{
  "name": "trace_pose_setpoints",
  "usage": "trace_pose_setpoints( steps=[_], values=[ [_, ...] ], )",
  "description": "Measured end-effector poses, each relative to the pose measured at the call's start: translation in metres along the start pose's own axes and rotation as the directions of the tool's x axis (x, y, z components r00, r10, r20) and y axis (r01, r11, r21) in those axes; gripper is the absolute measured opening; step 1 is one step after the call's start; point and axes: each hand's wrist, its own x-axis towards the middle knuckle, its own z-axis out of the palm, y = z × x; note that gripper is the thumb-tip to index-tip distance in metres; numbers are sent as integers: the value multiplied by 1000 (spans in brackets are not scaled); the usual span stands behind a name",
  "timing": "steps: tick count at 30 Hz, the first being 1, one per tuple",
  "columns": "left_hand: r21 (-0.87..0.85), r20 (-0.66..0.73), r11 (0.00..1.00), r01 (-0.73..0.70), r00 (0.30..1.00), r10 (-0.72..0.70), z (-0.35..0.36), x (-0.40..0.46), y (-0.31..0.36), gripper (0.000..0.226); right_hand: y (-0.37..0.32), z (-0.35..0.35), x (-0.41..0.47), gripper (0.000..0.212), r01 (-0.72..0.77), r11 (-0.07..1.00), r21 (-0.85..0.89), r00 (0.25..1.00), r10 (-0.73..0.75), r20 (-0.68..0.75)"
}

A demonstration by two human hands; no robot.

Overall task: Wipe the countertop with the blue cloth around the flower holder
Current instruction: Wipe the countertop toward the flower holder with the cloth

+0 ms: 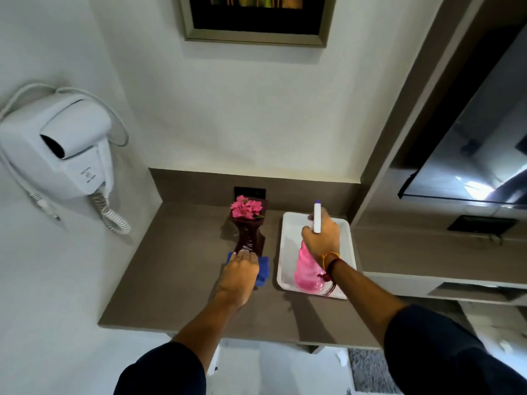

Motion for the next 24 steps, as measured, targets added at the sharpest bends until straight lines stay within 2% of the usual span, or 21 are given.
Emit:
trace_pose_setpoints(
  steps=[5,8,11,14,17,19,21,23,24],
  values=[
    [89,-36,995,-41,998,44,12,8,7,58,48,-15,27,41,40,999,3,999,-40,-28],
    [106,-34,993,-43,998,46,21,19,9,57,78,-13,40,39,7,1000,12,1000,-7,-14],
    [91,-31,995,-47,998,50,32,26,7,55,101,-4,42,41,-14,994,108,1000,15,-12],
    [65,-45,997,-53,997,55,40,30,7,53,112,0,40,44,-100,979,176,995,99,18],
    [56,-34,996,-64,997,66,39,29,11,52,120,-10,44,52,-141,980,142,989,132,71],
    [64,-27,996,-63,998,65,33,30,14,52,121,-27,48,72,-125,990,71,978,110,175],
    [76,-4,996,-53,999,53,25,32,16,55,121,-48,52,102,-61,998,16,944,52,325],
    [89,4,995,-37,999,37,14,30,20,57,116,-69,55,133,77,994,-79,893,-34,449],
    [92,-2,995,-25,1000,26,8,28,21,57,111,-79,57,142,176,976,-130,878,-96,469]
  ],
)
